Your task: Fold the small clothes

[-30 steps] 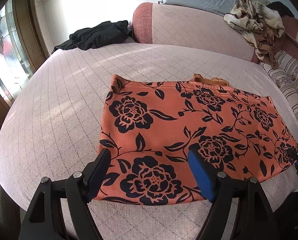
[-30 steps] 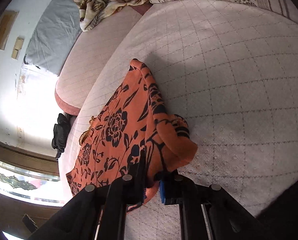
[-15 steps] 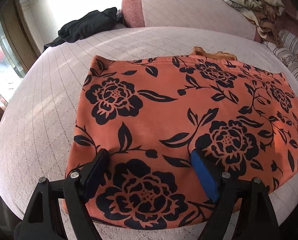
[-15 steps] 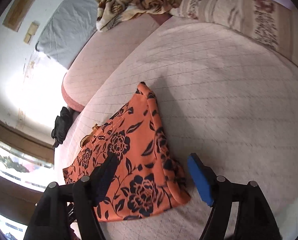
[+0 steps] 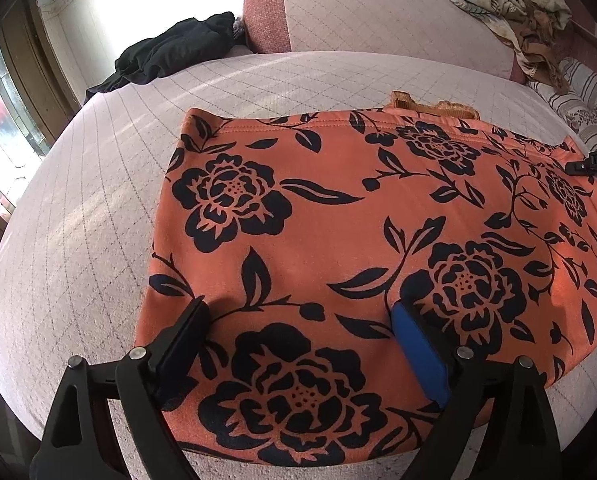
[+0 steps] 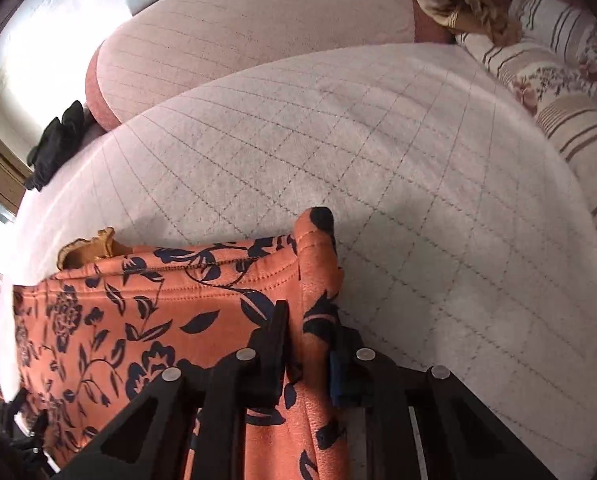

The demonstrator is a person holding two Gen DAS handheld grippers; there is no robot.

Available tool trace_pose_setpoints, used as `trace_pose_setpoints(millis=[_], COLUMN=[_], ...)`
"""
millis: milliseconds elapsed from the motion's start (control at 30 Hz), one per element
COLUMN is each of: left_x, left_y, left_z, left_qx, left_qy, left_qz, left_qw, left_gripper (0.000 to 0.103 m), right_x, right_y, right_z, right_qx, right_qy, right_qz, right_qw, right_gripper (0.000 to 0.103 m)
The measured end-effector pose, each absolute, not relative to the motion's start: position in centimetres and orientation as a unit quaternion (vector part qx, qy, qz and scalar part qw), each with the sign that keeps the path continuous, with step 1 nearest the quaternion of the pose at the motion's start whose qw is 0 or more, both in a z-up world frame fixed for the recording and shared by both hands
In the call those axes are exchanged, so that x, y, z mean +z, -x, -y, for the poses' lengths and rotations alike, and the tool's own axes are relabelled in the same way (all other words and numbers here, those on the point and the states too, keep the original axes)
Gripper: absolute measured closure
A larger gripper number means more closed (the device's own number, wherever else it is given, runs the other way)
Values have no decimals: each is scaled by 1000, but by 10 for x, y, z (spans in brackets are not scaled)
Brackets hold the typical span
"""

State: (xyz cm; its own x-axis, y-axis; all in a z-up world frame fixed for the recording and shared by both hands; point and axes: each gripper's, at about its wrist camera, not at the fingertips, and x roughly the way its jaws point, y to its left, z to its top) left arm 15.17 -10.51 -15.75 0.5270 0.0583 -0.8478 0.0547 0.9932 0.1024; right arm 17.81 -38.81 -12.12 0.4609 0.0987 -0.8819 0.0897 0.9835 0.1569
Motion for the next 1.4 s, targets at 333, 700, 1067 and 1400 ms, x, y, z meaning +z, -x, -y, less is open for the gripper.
trace_pose_setpoints(millis=[333, 700, 1067, 1400], left_x=[-157, -157, -157, -133], left_y=[-150, -150, -148, -140], left_z=[106, 106, 107, 90], left_qx=[3, 4, 2, -1], left_qy=[-64, -64, -64, -28], left_qz=[-484, -483, -481, -471], left_qw=[872, 873, 874, 882], left_gripper=[10, 9, 9, 10], right_x=[-81, -11, -8, -78], right_y=[-151, -106, -98, -75], right_z=[369, 356, 348, 337], right_qx=[-84, -111, -113, 110], right_qy=[-15, 35, 36, -230], right_qz=[-466, -381, -380, -465], right_qw=[881, 917, 917, 848], right_gripper=[84, 18, 18, 18])
